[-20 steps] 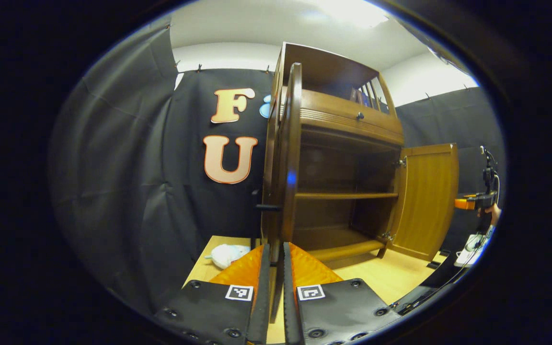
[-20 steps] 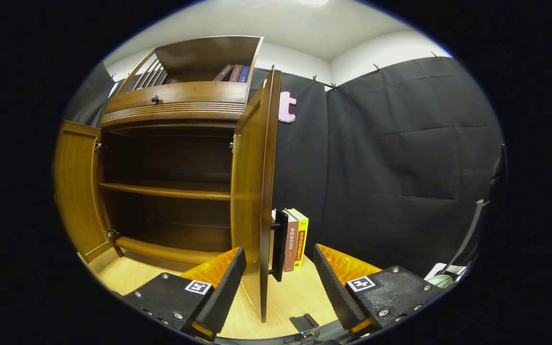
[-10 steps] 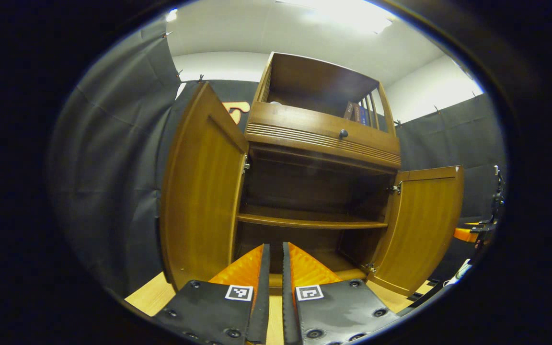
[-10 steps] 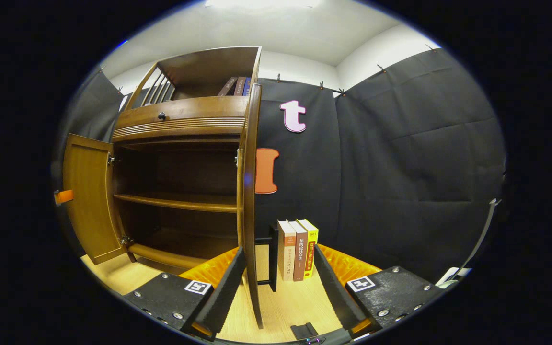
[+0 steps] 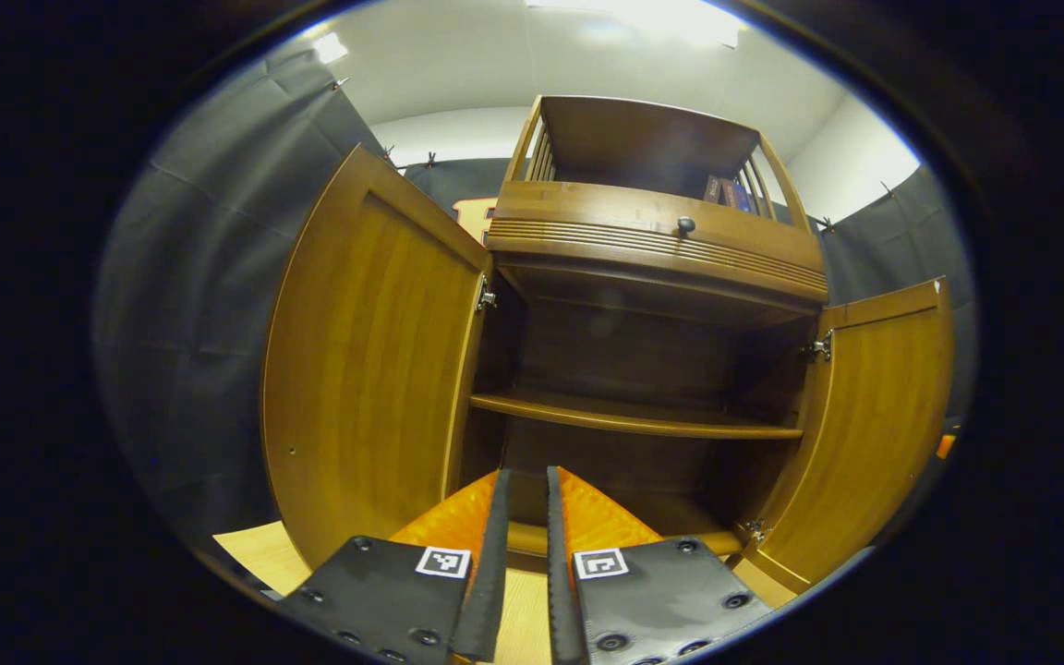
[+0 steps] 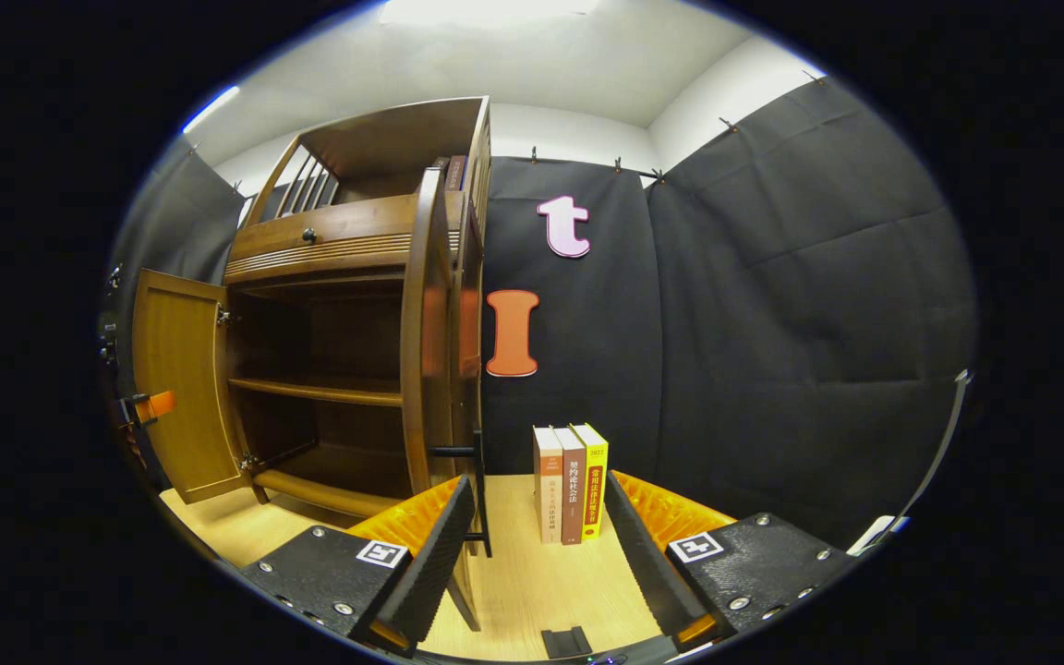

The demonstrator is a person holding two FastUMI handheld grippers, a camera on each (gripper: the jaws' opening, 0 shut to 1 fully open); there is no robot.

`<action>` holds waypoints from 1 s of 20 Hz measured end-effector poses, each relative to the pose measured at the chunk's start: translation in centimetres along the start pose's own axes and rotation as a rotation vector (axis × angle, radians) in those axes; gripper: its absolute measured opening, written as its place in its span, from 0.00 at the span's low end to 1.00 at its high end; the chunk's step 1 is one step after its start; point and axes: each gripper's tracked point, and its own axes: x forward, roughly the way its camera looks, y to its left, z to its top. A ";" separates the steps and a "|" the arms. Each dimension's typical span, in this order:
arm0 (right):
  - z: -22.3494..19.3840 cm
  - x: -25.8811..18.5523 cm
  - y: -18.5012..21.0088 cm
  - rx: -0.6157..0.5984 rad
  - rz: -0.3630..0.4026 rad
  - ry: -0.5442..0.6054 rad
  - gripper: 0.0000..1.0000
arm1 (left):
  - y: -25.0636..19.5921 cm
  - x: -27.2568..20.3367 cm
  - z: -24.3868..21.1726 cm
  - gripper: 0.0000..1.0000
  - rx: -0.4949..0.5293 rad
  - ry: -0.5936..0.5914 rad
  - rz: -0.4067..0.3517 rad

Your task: Open the right door of the double-door shoe cabinet with the right hand, and open the left door with the left hand.

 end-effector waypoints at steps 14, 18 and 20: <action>-0.7 2.9 1.2 -0.033 0.075 0.017 0.87 | -2.8 1.1 0.2 0.94 0.072 -0.009 0.034; -1.1 3.4 2.5 -0.042 0.110 0.026 0.87 | -2.5 1.3 -0.3 0.94 0.056 -0.008 0.032; -0.8 3.2 2.2 -0.038 0.097 0.016 0.87 | -1.9 1.3 -0.7 0.94 0.059 0.004 0.038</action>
